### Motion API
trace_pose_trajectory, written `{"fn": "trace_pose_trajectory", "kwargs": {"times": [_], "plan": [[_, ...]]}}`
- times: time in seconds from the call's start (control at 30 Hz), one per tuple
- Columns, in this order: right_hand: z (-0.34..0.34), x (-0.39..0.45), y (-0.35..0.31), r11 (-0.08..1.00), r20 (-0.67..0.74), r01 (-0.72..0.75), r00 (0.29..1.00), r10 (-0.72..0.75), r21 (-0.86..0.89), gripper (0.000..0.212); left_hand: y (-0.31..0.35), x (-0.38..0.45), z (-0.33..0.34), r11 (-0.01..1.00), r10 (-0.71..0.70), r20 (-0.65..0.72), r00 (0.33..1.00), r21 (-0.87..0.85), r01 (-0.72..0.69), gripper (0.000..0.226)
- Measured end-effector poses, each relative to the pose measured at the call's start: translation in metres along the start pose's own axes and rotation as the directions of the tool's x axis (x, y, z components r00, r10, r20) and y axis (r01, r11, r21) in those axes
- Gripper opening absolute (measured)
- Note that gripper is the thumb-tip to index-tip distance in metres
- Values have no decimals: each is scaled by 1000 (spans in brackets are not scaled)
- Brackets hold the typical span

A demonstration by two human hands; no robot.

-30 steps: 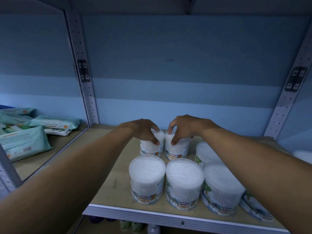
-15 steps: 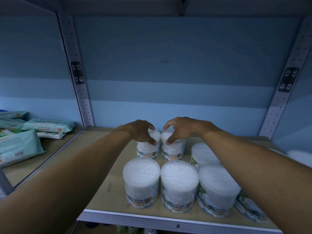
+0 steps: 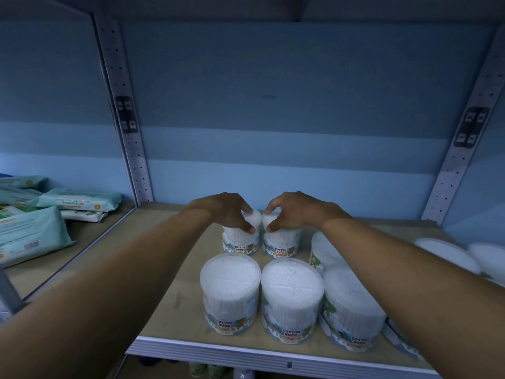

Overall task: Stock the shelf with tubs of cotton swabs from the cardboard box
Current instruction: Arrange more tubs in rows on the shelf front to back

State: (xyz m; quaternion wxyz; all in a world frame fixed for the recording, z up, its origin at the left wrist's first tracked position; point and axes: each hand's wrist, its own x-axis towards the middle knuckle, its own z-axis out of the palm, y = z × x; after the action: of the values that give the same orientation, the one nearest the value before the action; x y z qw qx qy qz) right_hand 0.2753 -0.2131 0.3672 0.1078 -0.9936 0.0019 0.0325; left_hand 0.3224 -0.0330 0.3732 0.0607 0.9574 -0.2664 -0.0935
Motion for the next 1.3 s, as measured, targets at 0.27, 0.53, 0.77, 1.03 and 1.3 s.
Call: {"fn": "trace_pose_trajectory", "kwargs": {"times": [0.27,0.53,0.77,1.03,1.3], "plan": [[0,-8,-4,1000,12,-14,1000,14,-17,49,9,-10,-4,999,-31,36,999,37,29,64],[-2,-30,-11,999,36,-31,999,32,-24,50,15,-24,-3,998,-26,55,998,56,23,54],[-6,-50,-21,998,52,-58,997,60,-32,49,16,-36,-2,996,-33,62,997,87,28,51],[-8,-68,-31,995,66,-81,994,85,-54,46,19,-49,0,996,-36,68,997,87,30,51],[-7,-77,-38,993,85,-94,991,100,-69,47,22,-62,1,995,-36,60,998,95,31,53]]}}
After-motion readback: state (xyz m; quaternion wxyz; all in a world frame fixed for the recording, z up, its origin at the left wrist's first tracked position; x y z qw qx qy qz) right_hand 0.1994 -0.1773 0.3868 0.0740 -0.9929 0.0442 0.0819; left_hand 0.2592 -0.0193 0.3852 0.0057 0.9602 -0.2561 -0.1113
